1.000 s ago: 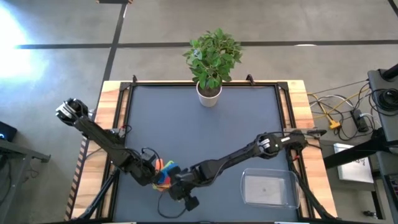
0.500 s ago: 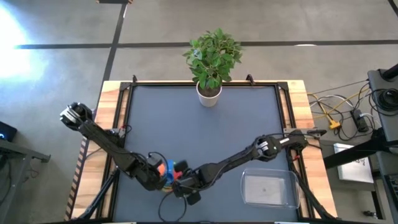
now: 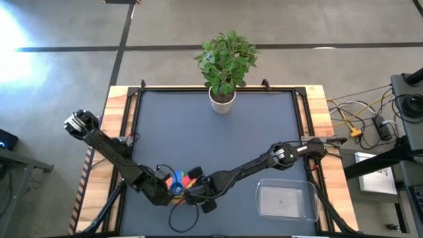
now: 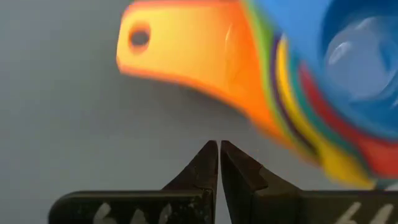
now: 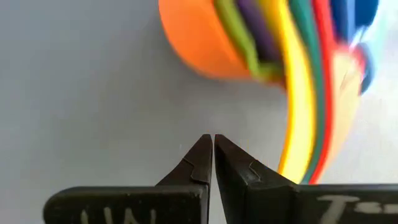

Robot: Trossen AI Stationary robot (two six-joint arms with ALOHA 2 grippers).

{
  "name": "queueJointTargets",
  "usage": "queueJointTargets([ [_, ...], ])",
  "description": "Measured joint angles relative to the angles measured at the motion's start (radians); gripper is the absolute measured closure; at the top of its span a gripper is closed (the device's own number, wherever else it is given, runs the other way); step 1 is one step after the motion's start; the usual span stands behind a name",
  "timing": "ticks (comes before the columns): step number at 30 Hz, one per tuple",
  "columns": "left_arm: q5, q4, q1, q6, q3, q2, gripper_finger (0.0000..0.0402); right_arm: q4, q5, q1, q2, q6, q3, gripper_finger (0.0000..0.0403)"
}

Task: Nest measuring cups in basket
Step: Adjust the nested measuring cups

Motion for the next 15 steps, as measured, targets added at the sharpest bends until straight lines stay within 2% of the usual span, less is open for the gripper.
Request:
queueJointTargets([
  [4, 0.006, -0.005, -0.055, -0.058, -0.001, -0.016, 0.04, -0.03, 0.006, -0.002, 0.0, 0.0, 0.0, 0.0394],
  [8, -0.032, -0.031, -0.091, -0.112, -0.011, -0.033, 0.04, -0.027, 0.017, -0.009, -0.003, -0.001, 0.0, 0.0394],
  [15, -0.047, -0.013, -0.07, -0.107, -0.069, -0.037, 0.04, -0.025, 0.017, -0.033, -0.009, -0.017, 0.008, 0.0394],
])
